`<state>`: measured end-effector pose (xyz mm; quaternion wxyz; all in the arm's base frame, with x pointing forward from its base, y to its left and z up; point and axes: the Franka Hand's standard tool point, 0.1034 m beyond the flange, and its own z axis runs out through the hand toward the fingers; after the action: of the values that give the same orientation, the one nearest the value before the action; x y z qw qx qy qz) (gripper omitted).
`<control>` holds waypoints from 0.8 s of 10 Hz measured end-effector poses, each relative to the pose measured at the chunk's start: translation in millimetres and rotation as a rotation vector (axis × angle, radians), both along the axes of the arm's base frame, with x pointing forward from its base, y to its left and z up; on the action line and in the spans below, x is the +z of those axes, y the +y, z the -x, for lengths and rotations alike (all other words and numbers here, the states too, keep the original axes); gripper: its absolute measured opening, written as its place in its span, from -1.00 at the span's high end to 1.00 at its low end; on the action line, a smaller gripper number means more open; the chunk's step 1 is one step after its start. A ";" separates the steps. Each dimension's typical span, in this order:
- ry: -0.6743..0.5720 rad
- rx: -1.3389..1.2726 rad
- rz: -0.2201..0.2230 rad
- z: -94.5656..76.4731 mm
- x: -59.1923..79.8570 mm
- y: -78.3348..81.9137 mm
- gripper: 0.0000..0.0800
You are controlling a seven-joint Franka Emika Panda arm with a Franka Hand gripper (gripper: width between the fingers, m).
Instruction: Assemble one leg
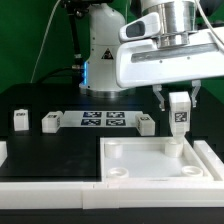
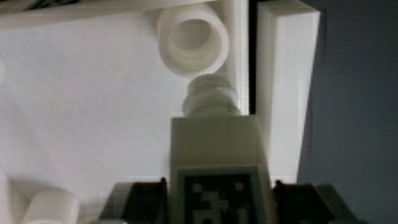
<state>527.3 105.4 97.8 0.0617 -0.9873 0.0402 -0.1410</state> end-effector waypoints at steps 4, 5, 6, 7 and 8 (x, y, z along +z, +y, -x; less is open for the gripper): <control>-0.006 0.091 0.011 -37.3 15.6 8.3 0.28; -0.001 0.117 0.012 -53.5 15.8 8.9 0.28; 0.017 0.147 0.013 -67.4 14.6 7.5 0.28; -0.008 0.139 0.012 -73.5 16.3 7.0 0.28; -0.045 0.135 0.018 -72.9 15.3 5.8 0.28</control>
Offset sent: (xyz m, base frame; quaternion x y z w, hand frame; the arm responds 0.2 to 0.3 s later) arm 0.0649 0.0022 0.0115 0.0128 -0.0284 -0.0913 0.9953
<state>600.2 111.2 113.1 0.0630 -0.9848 -0.0290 -0.1590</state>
